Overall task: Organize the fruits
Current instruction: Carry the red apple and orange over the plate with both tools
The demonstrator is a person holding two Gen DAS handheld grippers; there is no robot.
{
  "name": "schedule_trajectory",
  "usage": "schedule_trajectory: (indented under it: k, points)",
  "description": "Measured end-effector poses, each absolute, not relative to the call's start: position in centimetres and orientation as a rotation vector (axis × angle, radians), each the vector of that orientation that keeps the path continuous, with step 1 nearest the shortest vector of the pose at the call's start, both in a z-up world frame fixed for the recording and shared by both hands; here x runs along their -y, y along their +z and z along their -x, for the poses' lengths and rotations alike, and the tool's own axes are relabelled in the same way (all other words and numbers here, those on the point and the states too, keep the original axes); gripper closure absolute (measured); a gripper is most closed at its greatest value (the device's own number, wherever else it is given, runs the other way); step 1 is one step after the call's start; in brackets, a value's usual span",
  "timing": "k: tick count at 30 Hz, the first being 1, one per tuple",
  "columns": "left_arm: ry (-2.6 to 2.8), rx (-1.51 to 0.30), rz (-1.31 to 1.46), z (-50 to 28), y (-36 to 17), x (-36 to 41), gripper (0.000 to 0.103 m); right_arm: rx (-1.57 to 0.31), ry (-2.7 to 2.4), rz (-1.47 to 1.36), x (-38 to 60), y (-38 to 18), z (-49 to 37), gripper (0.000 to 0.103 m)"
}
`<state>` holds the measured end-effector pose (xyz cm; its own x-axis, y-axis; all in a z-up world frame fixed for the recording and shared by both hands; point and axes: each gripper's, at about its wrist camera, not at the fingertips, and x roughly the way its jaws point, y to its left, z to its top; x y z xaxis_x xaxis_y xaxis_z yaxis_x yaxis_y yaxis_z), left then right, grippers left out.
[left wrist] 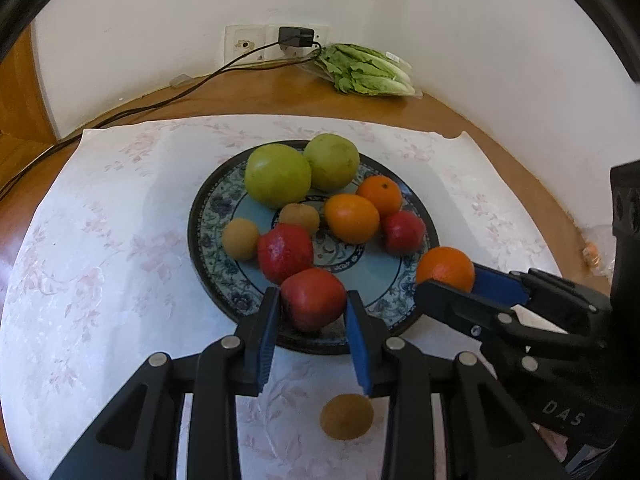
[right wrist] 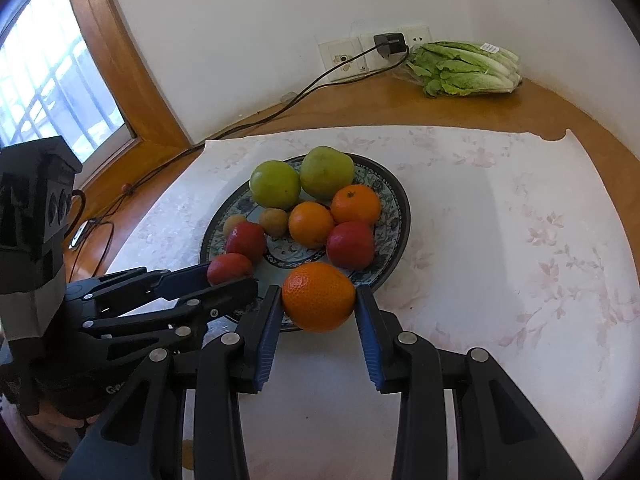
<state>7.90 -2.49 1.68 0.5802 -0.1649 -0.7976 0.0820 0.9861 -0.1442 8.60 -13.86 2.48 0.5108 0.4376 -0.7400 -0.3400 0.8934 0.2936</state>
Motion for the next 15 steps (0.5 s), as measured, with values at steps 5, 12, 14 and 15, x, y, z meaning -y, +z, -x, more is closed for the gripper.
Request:
schedule_trajectory:
  k: [5, 12, 14, 15]
  points:
    - [-0.156, -0.934, 0.099, -8.04, 1.41, 2.44, 0.069, -0.921, 0.465, -0.102, 13.53, 2.25, -8.81, 0.065]
    - [-0.169, -0.933, 0.117, -8.19, 1.38, 1.9, 0.069, -0.901, 0.457, -0.078, 13.09, 2.33, -8.77, 0.065]
    - [-0.169, -0.933, 0.117, -8.2, 1.39, 1.89, 0.069, -0.898, 0.454, -0.08, 13.07, 2.29, -8.74, 0.065]
    - [-0.169, -0.933, 0.118, -8.19, 1.38, 1.9, 0.069, -0.897, 0.453, -0.082, 13.06, 2.27, -8.74, 0.065]
